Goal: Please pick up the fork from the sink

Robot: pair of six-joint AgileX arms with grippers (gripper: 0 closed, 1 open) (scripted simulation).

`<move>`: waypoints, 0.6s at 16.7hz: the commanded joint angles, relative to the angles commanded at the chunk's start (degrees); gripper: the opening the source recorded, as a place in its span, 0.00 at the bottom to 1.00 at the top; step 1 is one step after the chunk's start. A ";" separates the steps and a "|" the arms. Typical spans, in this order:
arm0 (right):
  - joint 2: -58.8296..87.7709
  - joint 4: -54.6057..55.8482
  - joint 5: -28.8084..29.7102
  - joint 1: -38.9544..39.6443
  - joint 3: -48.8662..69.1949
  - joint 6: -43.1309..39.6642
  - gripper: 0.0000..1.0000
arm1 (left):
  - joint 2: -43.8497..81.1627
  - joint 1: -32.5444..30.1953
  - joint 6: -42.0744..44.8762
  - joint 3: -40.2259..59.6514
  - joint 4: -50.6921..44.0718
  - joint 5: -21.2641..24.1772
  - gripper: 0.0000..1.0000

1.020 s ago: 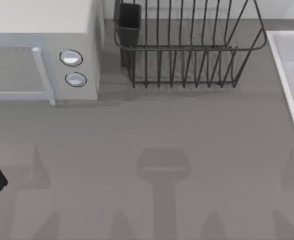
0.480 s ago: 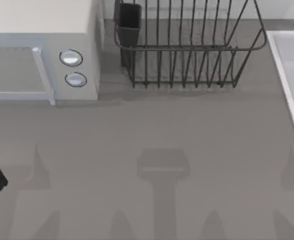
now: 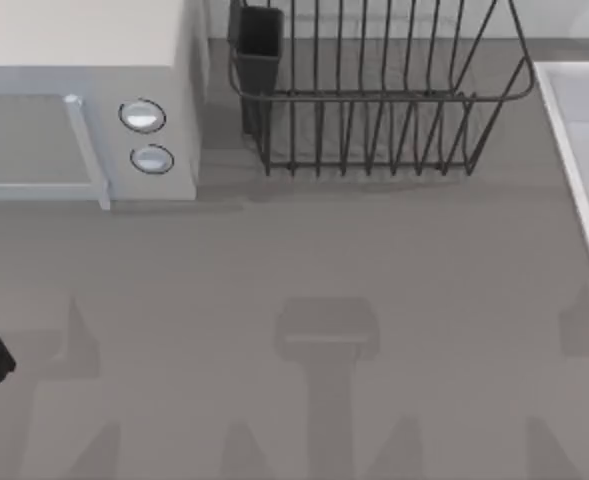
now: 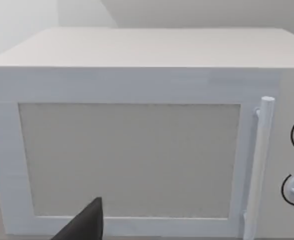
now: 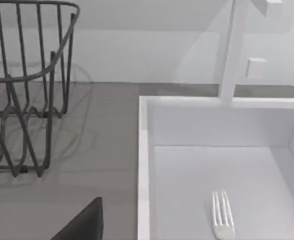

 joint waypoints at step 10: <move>60.15 -30.88 0.12 -5.35 50.97 -4.81 1.00 | 0.00 0.00 0.00 0.00 0.00 0.00 1.00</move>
